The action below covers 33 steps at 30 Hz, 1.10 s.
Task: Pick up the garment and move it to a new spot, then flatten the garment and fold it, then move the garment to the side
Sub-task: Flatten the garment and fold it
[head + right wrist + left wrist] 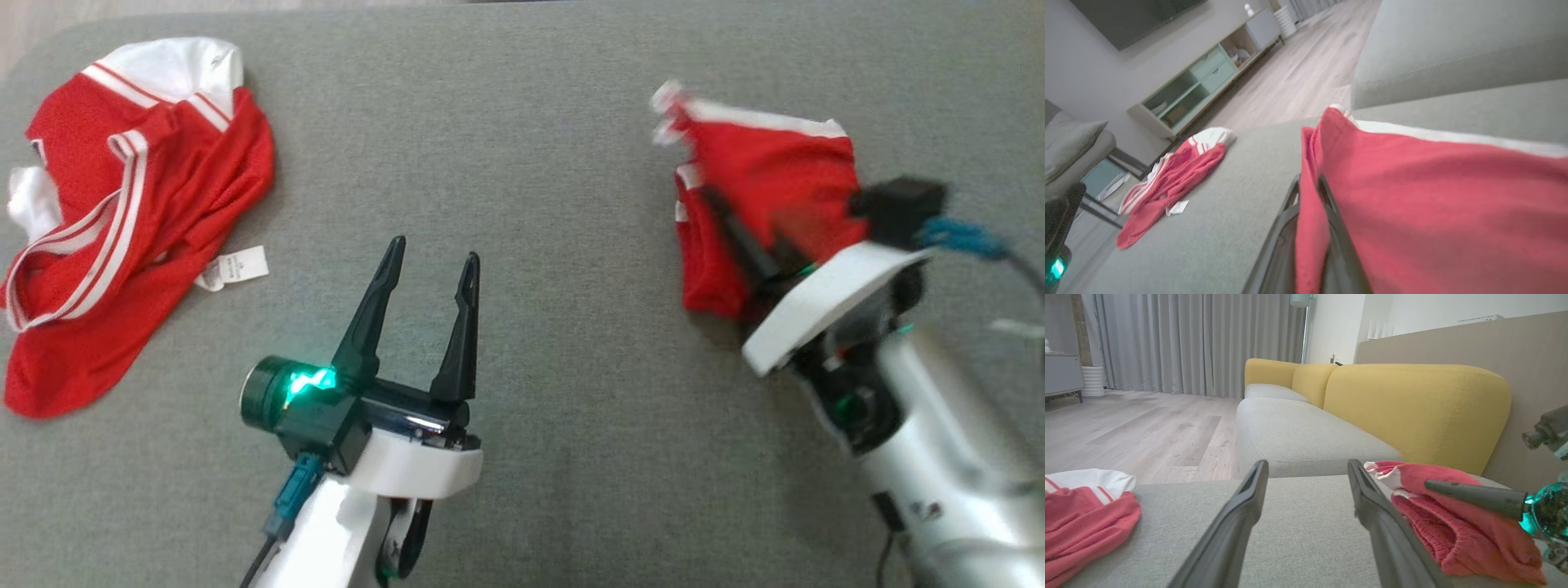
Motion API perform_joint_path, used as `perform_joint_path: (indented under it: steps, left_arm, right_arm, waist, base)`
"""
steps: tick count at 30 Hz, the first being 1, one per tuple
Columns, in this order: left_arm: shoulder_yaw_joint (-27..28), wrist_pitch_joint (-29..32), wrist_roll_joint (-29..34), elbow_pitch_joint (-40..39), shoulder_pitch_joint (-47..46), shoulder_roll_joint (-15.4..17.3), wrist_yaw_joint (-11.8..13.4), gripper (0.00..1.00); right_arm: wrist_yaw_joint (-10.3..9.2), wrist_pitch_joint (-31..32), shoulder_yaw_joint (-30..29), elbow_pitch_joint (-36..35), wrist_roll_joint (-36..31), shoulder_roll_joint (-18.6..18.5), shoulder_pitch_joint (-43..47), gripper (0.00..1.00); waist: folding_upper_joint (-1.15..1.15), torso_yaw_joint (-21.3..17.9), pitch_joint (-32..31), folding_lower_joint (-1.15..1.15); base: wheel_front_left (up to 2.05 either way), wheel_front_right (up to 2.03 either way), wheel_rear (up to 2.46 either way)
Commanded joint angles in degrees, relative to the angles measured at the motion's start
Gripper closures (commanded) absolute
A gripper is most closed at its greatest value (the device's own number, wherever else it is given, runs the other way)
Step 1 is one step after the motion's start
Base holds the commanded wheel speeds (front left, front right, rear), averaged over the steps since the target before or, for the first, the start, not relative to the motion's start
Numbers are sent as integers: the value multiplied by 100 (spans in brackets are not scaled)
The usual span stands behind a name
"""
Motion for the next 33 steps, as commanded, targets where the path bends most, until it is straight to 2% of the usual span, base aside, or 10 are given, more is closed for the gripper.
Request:
perform_joint_path:
  steps: [1,2,6,14,15,16,17,25,33]
  left_arm:
    - [123,-28,-64,-160,-55,-5,7,0]
    - [120,-28,-70,-158,-55,-5,11,0]
    - [132,-28,-91,-142,9,-5,40,0]
    - [100,-28,-128,-214,111,-5,62,0]
    - [87,-28,-129,-218,114,-5,62,0]
    - [72,-28,-132,-221,116,-5,60,0]
    - [56,-28,-137,-223,118,-5,63,0]
    - [-115,-28,-233,-202,95,-5,97,0]
    - [-181,-28,-296,-185,60,-5,142,0]
  right_arm:
    - [-4,41,127,-130,-76,66,52,51]
    - [-4,29,169,-75,-143,117,72,0]
    - [-4,-401,-72,-118,-172,250,189,0]
    - [-4,-1194,-931,-250,-907,-31,402,0]
    - [-4,-1250,-1003,-201,-957,-8,413,24]
    - [-4,-1299,-1051,-131,-1040,-1,403,76]
    - [-4,-1340,-1047,-50,-1152,-9,378,100]
    - [-4,-1734,-766,1337,-2009,249,30,100]
    - [-4,-2180,-268,2618,-2245,688,-295,100]
  waist:
    - [0,34,-5,0]
    - [0,50,-12,0]
    - [0,55,-139,0]
    - [0,90,-268,0]
    - [0,111,-265,0]
    - [0,140,-258,0]
    - [0,174,-248,0]
    - [0,536,-193,0]
    - [0,742,-135,0]
  base:
    - [0,0,0]
    - [0,0,0]
    - [0,0,0]
    - [0,0,0]
    - [0,0,0]
    - [0,0,0]
    - [0,0,0]
    - [0,0,0]
    - [0,0,0]
